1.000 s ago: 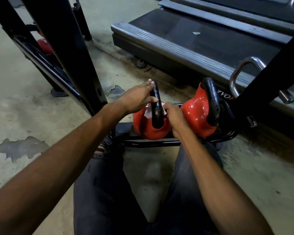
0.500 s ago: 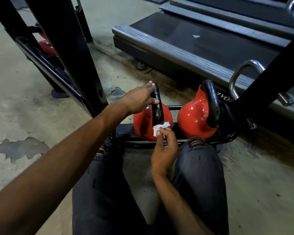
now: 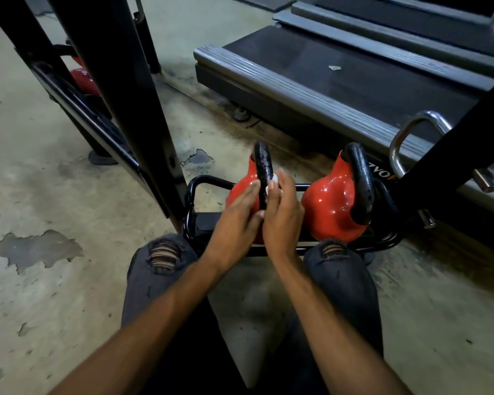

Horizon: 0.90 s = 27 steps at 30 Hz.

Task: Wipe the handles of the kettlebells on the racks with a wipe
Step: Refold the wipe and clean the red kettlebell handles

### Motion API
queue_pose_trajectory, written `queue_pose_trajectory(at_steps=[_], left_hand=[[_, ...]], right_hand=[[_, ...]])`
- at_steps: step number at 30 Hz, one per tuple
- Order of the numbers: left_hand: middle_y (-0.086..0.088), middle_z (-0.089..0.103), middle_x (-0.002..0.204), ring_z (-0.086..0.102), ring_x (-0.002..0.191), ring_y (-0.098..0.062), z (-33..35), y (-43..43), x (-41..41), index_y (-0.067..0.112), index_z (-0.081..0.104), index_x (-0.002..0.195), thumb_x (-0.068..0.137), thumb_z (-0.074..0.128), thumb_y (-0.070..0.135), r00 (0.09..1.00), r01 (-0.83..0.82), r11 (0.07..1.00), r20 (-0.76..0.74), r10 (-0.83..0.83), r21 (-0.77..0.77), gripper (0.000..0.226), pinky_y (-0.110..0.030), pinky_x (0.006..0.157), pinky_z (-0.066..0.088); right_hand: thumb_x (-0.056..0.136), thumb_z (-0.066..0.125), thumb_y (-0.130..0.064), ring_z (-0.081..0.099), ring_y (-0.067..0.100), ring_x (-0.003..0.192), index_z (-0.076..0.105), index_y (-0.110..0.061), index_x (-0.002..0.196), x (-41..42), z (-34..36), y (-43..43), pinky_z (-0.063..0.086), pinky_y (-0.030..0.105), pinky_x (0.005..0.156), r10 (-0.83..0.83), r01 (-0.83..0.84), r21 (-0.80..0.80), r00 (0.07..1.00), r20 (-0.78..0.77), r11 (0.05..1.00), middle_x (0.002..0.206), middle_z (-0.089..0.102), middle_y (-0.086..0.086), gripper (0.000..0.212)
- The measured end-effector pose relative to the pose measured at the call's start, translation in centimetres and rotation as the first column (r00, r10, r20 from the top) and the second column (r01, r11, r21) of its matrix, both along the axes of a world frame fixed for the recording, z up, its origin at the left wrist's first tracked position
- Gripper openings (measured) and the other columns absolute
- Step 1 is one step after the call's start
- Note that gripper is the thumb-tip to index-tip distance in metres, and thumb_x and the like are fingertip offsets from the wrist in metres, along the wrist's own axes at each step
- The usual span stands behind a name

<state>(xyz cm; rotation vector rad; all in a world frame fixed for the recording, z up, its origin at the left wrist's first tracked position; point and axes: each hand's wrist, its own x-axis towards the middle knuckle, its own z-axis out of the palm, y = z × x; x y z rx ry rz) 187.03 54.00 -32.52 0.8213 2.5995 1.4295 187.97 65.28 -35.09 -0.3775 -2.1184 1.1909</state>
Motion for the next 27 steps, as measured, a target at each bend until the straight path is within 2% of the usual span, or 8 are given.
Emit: queue_pose_trajectory(at_steps=[2,7,9,12,15,18,22,27], left_hand=[[0.000,0.035,0.161,0.026,0.149,-0.003,-0.9,0.1,0.7,0.015,0.033,0.156,0.099,0.054,0.009,1.000,-0.019,0.999,0.017,0.018,0.029,0.061,-0.026,0.123,0.021],[0.000,0.039,0.158,0.031,0.147,-0.006,-1.7,-0.8,0.5,0.017,0.037,0.154,0.100,0.055,0.011,0.997,-0.072,0.997,0.031,0.072,-0.001,0.058,-0.030,0.122,0.026],[0.001,0.039,0.158,0.030,0.147,-0.005,-1.6,-0.8,0.6,0.017,0.036,0.155,0.100,0.055,0.009,0.998,-0.047,0.999,0.030,0.047,0.003,0.059,-0.030,0.122,0.026],[0.004,0.036,0.160,0.028,0.147,-0.001,-1.4,-0.6,0.6,0.019,0.033,0.156,0.100,0.055,0.012,1.000,-0.023,0.999,0.022,0.022,0.030,0.060,-0.029,0.122,0.026],[0.006,0.034,0.161,0.026,0.147,0.000,-1.9,-0.4,0.3,0.021,0.030,0.157,0.097,0.064,0.022,0.999,-0.041,0.999,0.005,0.042,-0.025,0.069,-0.029,0.122,0.026],[0.006,0.029,0.163,0.023,0.149,-0.003,-1.7,0.1,-0.4,0.021,0.025,0.159,0.090,0.072,0.032,0.997,-0.068,0.994,-0.028,0.066,-0.083,0.084,-0.032,0.123,0.026],[0.005,0.030,0.162,0.031,0.147,-0.010,-0.5,1.0,-1.2,0.020,0.023,0.158,0.086,0.074,0.033,0.990,-0.038,0.992,-0.140,0.021,-0.117,0.089,-0.038,0.117,0.035],[-0.004,0.021,0.165,0.033,0.146,-0.021,-0.8,0.9,-0.9,0.015,0.019,0.159,0.088,0.070,0.043,0.954,-0.136,0.928,-0.298,0.028,-0.347,0.091,-0.038,0.118,0.033]], right_hand=[[0.107,0.048,-0.028,0.057,-0.002,0.120,0.055,-0.011,0.138,1.2,-0.2,-0.7,0.047,0.019,0.099,-0.025,0.024,-0.054,0.999,-0.033,0.998,0.131,0.063,-0.004,0.036],[0.104,0.055,-0.023,0.052,0.020,0.133,0.064,-0.004,0.131,2.2,-1.5,-0.9,0.043,0.028,0.110,-0.048,0.055,0.083,0.995,-0.085,0.995,0.143,0.056,0.009,0.034],[0.107,0.049,-0.023,0.044,0.020,0.143,0.054,-0.004,0.143,2.3,-2.1,-0.9,0.042,0.040,0.114,0.021,-0.014,0.127,0.999,-0.049,0.992,0.152,0.048,0.009,0.041],[0.109,0.038,-0.020,0.029,0.016,0.152,0.036,-0.005,0.155,3.2,-2.7,-0.7,0.033,0.038,0.121,0.138,-0.137,0.162,0.990,0.003,0.977,0.163,0.035,0.006,0.048],[0.110,0.037,-0.017,0.033,0.014,0.150,0.040,-0.008,0.154,1.7,-0.9,0.9,0.034,0.035,0.121,0.196,-0.204,0.182,0.979,0.063,0.962,0.160,0.040,0.006,0.045],[0.106,0.041,-0.019,0.048,0.026,0.140,0.046,-0.006,0.149,-3.5,2.6,2.3,0.043,0.042,0.113,0.177,-0.242,0.220,0.944,0.280,0.945,0.151,0.051,0.013,0.045],[0.099,0.045,-0.012,0.059,0.038,0.120,0.060,-0.002,0.126,-11.0,5.6,3.4,0.050,0.043,0.098,0.147,-0.425,0.383,0.803,0.577,0.820,0.132,0.059,0.021,0.032],[0.096,0.044,-0.020,0.065,0.037,0.103,0.070,-0.006,0.098,-16.1,8.9,3.0,0.054,0.039,0.088,0.043,-0.758,0.456,0.534,0.844,0.466,0.113,0.070,0.018,0.030]])
